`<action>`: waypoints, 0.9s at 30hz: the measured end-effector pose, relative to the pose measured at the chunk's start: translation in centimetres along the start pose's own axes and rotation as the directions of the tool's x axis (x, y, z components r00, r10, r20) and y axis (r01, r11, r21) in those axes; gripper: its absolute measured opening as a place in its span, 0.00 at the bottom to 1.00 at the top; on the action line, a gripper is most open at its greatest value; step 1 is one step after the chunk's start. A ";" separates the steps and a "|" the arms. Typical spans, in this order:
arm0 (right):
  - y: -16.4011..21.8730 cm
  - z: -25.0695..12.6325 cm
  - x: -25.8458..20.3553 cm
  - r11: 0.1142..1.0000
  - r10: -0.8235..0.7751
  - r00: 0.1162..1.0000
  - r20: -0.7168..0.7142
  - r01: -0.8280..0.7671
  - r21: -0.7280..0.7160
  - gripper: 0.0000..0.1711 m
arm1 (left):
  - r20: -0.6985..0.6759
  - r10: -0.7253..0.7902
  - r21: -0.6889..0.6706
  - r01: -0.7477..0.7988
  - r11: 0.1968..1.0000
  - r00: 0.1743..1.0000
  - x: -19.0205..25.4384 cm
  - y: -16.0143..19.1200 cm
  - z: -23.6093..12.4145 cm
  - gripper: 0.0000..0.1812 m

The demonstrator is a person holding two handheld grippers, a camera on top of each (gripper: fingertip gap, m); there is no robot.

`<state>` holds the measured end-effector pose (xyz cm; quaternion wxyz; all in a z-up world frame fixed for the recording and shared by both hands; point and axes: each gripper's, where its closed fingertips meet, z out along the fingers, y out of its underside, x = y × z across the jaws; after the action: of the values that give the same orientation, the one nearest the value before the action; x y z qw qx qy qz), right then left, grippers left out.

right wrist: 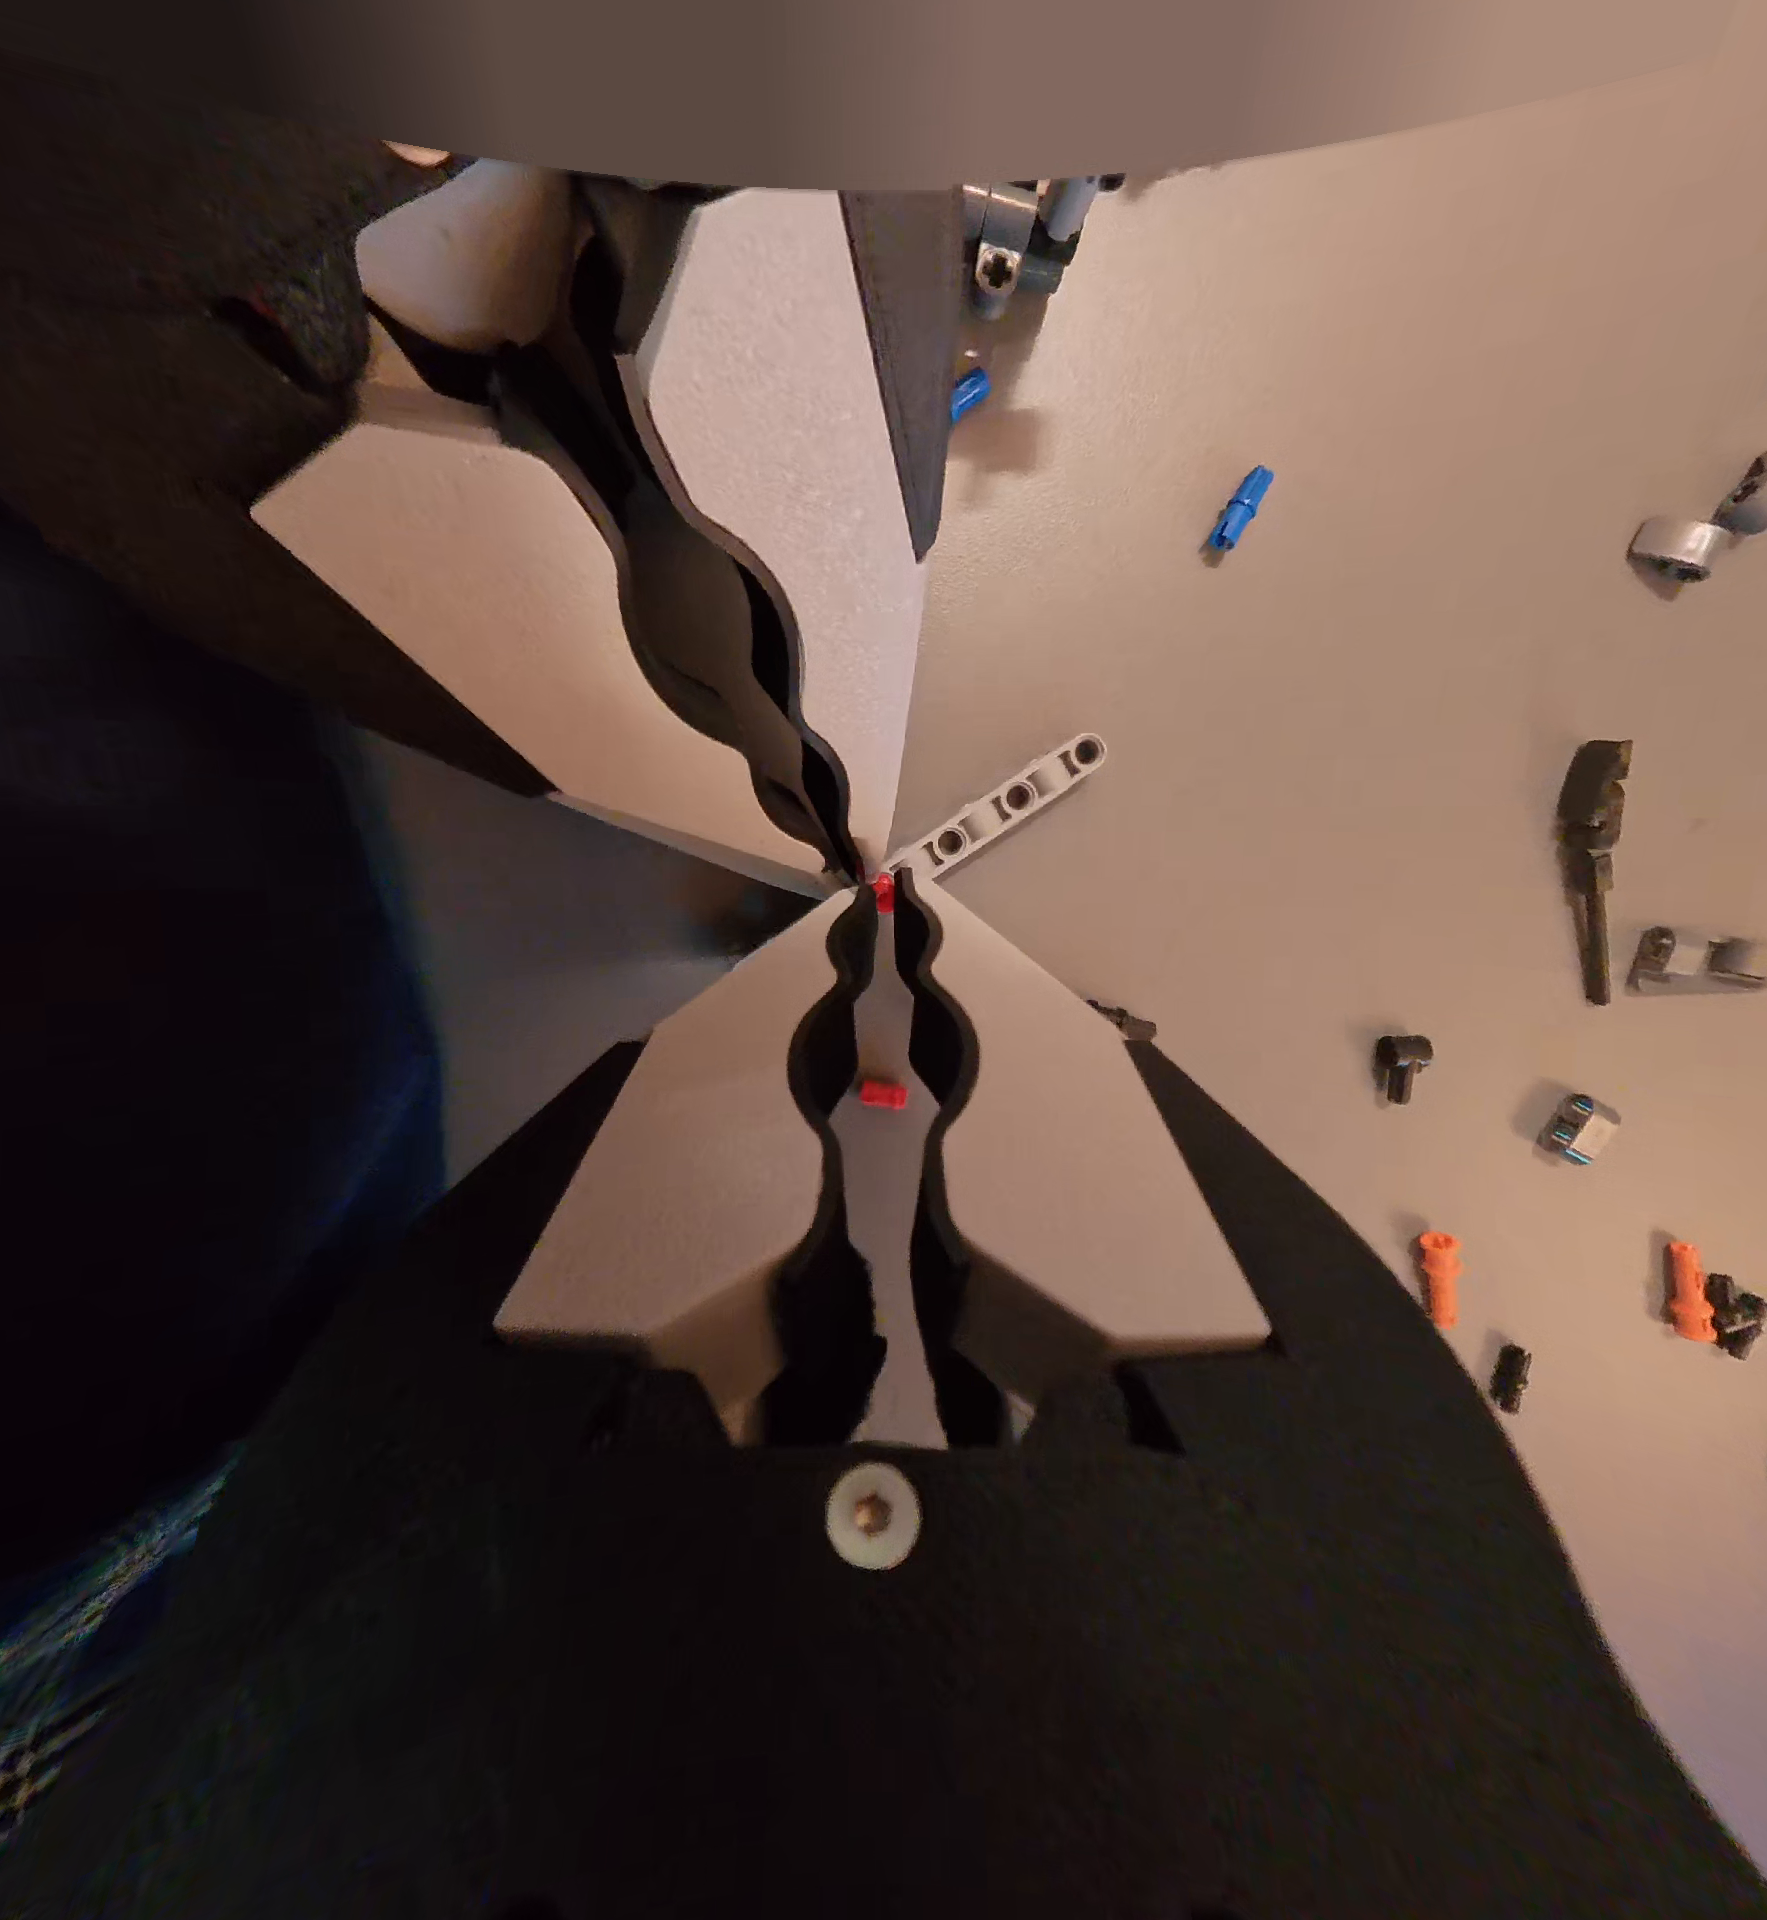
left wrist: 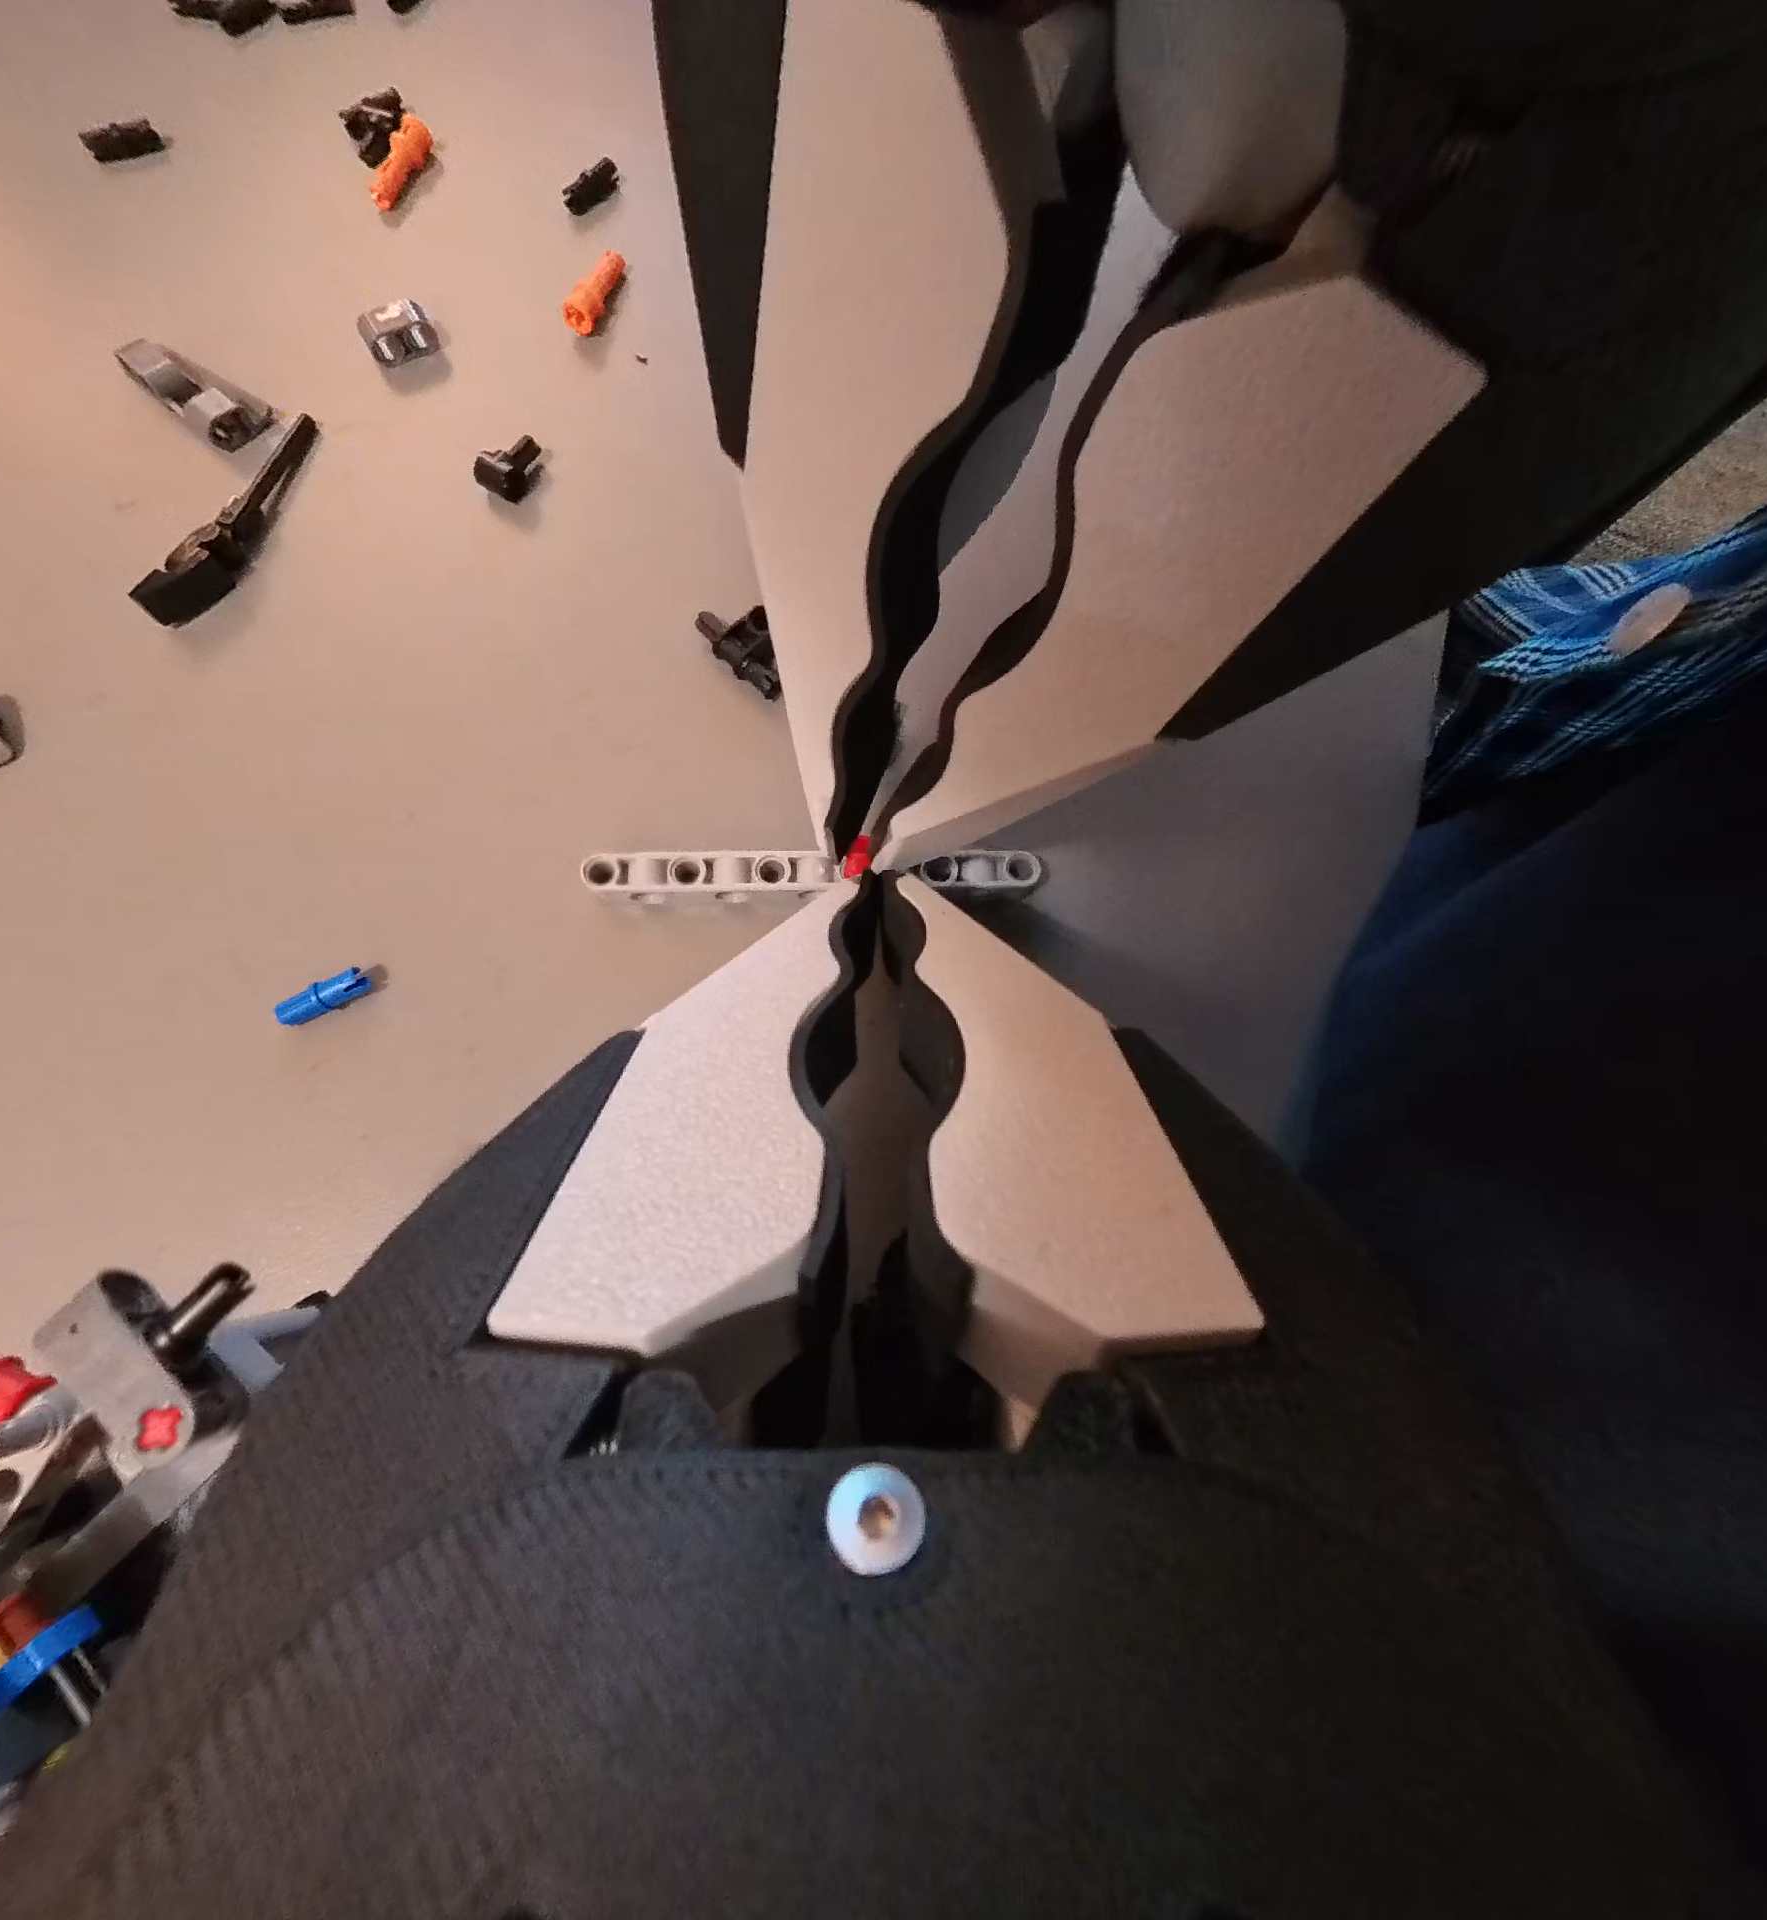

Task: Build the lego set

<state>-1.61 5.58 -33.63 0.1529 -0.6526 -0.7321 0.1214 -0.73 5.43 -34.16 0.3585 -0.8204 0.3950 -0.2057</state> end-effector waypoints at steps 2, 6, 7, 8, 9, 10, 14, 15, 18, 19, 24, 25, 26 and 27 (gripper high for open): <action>0.0 0.0 0.0 1.000 0.000 1.000 0.008 0.000 -0.003 0.00 | -0.003 -0.006 -0.001 0.006 1.000 1.000 0.0 0.0 0.0 0.00; 0.0 0.9 -0.5 0.999 0.039 0.998 0.054 -0.040 0.018 0.00 | -0.018 -0.034 -0.032 0.033 0.999 0.999 0.1 0.6 0.2 0.00; 0.3 1.2 -0.5 0.999 0.050 0.997 0.064 -0.051 0.015 0.00 | -0.030 -0.039 -0.040 0.038 0.998 0.999 0.3 0.7 0.2 0.00; 0.3 1.2 -0.5 0.999 0.049 0.997 0.059 -0.050 0.016 0.00 | -0.024 -0.036 -0.041 0.035 0.999 0.999 0.2 0.7 0.2 0.00; 0.3 1.2 -0.4 0.999 0.046 0.998 0.049 -0.047 0.021 0.00 | -0.013 -0.033 -0.042 0.033 0.999 0.999 0.1 0.7 0.2 0.00; 0.4 1.2 -0.4 0.999 0.046 0.998 0.046 -0.047 0.024 0.00 | -0.010 -0.030 -0.042 0.029 0.999 1.000 0.1 0.7 0.2 0.00; 0.1 -0.2 0.3 0.979 0.147 0.988 0.040 -0.151 0.136 0.00 | -0.017 -0.034 -0.032 0.033 0.999 0.999 0.2 0.5 0.2 0.00; 0.4 -0.7 0.7 0.970 0.184 0.982 0.042 -0.188 0.155 0.00 | -0.019 -0.034 -0.028 0.034 0.999 0.999 0.2 0.4 0.2 0.00; 1.2 -1.2 0.7 0.958 0.216 0.975 0.054 -0.223 0.178 0.00 | -0.016 -0.012 -0.034 0.011 0.999 1.000 0.5 0.4 0.3 0.00; 1.2 -1.5 0.7 0.953 0.225 0.972 0.062 -0.233 0.196 0.00 | -0.014 -0.011 -0.036 0.010 0.999 1.000 0.5 0.5 0.3 0.00; 2.0 -2.3 1.4 0.930 0.271 0.962 0.028 -0.269 0.251 0.01 | 0.009 -0.027 -0.013 0.027 1.000 1.000 0.2 0.1 0.2 0.02; 1.9 -2.2 1.5 0.929 0.267 0.963 0.018 -0.263 0.261 0.01 | 0.009 -0.034 0.002 0.034 0.999 0.999 0.2 -0.1 0.1 0.02; 1.9 -2.1 1.7 0.925 0.268 0.963 0.015 -0.262 0.274 0.00 | 0.014 -0.039 0.019 0.039 0.999 0.999 0.2 -0.4 0.1 0.02; 1.9 -2.1 1.7 0.920 0.274 0.961 0.028 -0.270 0.283 0.01 | 0.022 -0.044 0.025 0.043 0.999 0.999 0.2 -0.6 0.1 0.03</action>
<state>0.71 7.43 -32.32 0.2309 -0.7199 -0.6085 0.2412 -0.26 5.59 -33.79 0.3684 -0.8265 0.3706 -0.2093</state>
